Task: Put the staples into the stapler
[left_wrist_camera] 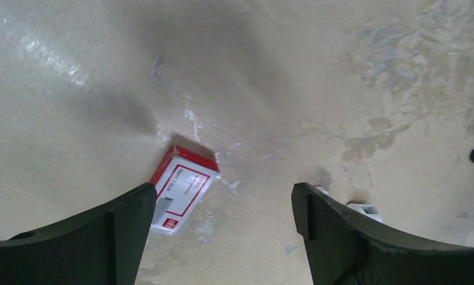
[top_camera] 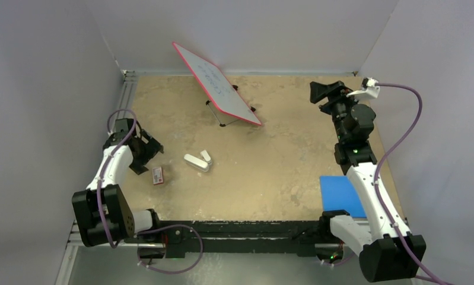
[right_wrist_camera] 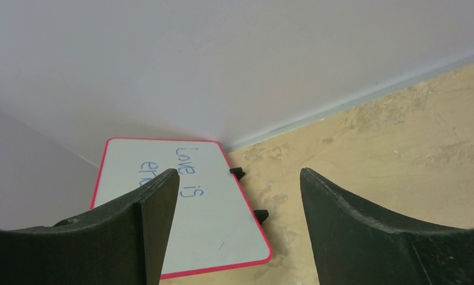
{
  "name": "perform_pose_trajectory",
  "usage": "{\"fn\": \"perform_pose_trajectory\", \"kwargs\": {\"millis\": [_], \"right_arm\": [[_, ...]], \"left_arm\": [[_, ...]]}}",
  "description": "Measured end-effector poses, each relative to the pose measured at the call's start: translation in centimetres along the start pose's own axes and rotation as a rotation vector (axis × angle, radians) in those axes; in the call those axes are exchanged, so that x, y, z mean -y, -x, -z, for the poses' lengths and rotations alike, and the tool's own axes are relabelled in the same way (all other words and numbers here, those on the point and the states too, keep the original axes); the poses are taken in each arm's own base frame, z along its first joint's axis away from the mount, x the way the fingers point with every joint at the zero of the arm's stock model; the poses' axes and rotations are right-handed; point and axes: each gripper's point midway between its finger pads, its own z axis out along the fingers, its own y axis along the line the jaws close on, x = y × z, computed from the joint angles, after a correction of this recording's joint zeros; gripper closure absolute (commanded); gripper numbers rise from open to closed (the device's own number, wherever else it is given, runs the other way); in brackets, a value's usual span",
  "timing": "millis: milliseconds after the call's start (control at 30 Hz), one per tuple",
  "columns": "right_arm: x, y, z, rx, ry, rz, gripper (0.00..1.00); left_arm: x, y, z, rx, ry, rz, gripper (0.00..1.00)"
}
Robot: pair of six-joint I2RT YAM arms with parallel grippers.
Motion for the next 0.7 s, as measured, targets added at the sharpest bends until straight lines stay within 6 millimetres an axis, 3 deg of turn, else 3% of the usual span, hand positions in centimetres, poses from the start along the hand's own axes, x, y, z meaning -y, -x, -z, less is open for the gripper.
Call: {"fn": "perform_pose_trajectory", "kwargs": {"millis": [167, 367, 467, 700], "right_arm": [[0.0, -0.1, -0.1, -0.002, -0.002, -0.012, 0.22], [0.2, -0.1, -0.3, 0.001, -0.011, -0.022, 0.23], [0.3, -0.1, -0.3, 0.005, -0.019, -0.024, 0.23], [0.5, -0.2, -0.3, 0.003, -0.03, -0.028, 0.25]], "left_arm": [[-1.4, -1.6, -0.9, -0.03, 0.047, 0.062, 0.14], [-2.1, -3.4, -2.0, -0.054, 0.099, 0.059, 0.25], [-2.1, -3.6, -2.1, -0.046, 0.112, 0.038, 0.31], [-2.2, -4.2, -2.3, -0.036, 0.143, -0.006, 0.36]]}}
